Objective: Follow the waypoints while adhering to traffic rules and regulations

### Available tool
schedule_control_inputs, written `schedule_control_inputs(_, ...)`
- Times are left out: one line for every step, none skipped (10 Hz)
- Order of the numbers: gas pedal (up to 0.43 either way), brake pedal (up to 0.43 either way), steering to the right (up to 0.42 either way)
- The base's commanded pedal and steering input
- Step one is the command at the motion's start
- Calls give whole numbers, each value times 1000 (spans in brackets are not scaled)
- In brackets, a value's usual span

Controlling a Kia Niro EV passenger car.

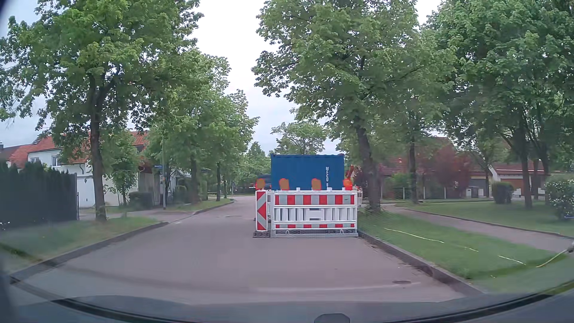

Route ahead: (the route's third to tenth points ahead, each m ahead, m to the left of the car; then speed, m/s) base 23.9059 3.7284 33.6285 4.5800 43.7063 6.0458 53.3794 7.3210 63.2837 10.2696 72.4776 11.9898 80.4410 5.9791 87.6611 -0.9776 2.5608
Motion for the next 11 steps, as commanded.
schedule_control_inputs(0, 98, -289)
schedule_control_inputs(0, 165, -273)
schedule_control_inputs(0, 189, -254)
schedule_control_inputs(0, 195, -234)
schedule_control_inputs(0, 213, -218)
schedule_control_inputs(0, 232, -211)
schedule_control_inputs(8, 244, -211)
schedule_control_inputs(8, 256, -211)
schedule_control_inputs(8, 256, -211)
schedule_control_inputs(8, 250, -211)
schedule_control_inputs(0, 232, -214)
